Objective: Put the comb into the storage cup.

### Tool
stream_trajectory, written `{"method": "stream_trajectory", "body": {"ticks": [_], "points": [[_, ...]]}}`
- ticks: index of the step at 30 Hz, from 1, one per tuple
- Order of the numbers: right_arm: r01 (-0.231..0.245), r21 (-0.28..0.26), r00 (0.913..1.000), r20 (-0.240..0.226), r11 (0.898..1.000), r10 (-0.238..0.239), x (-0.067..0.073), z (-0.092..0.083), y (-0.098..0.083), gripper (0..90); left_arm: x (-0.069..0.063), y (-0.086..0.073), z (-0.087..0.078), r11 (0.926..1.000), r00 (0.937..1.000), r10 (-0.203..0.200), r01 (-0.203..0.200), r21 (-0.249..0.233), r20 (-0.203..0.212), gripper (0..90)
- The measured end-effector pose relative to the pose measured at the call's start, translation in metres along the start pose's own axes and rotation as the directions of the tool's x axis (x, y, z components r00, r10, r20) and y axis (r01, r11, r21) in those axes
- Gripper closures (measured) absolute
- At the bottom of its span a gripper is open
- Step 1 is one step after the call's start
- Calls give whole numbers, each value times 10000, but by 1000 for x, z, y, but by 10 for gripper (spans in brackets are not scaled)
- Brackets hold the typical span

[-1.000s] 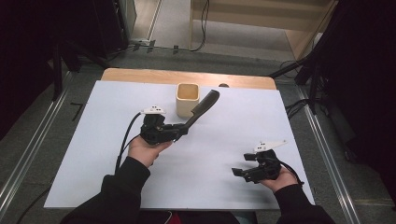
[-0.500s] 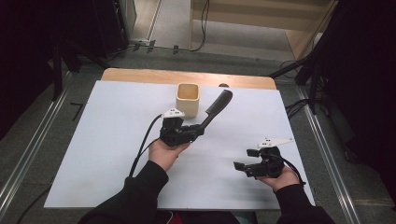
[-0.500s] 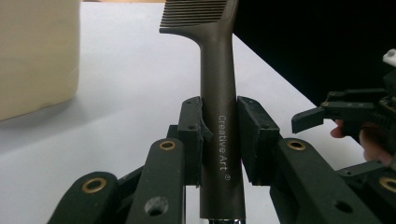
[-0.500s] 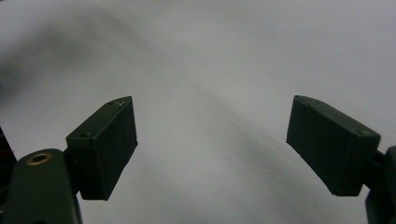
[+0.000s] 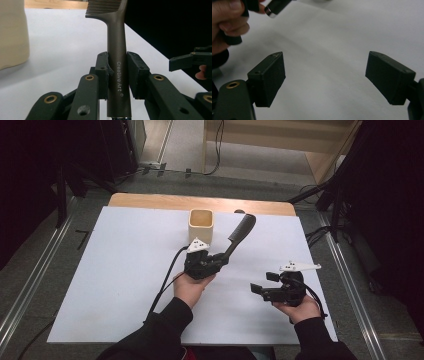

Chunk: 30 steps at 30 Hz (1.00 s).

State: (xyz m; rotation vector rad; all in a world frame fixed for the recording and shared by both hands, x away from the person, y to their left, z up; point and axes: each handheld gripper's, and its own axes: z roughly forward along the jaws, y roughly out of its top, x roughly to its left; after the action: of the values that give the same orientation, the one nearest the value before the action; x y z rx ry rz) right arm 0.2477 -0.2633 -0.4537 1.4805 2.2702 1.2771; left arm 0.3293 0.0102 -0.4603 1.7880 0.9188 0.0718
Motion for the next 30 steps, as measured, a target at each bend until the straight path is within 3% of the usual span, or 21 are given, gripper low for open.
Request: {"method": "stream_trajectory", "body": {"ticks": [8,16,30], "points": [[-378,-168,9980,496,9991,386,5,-4,10,176,-7,-6,13,9995,9999,2,-6,-325,-111,730],[-1066,-491,9912,735,9931,1100,8,-8,23,180,-13,-9,23,9965,9997,12,-31,-838,-231,730],[-1318,-1359,9847,962,9819,1455,17,-3,48,198,-26,-17,37,9862,9993,-54,-6,-1656,-359,730]]}}
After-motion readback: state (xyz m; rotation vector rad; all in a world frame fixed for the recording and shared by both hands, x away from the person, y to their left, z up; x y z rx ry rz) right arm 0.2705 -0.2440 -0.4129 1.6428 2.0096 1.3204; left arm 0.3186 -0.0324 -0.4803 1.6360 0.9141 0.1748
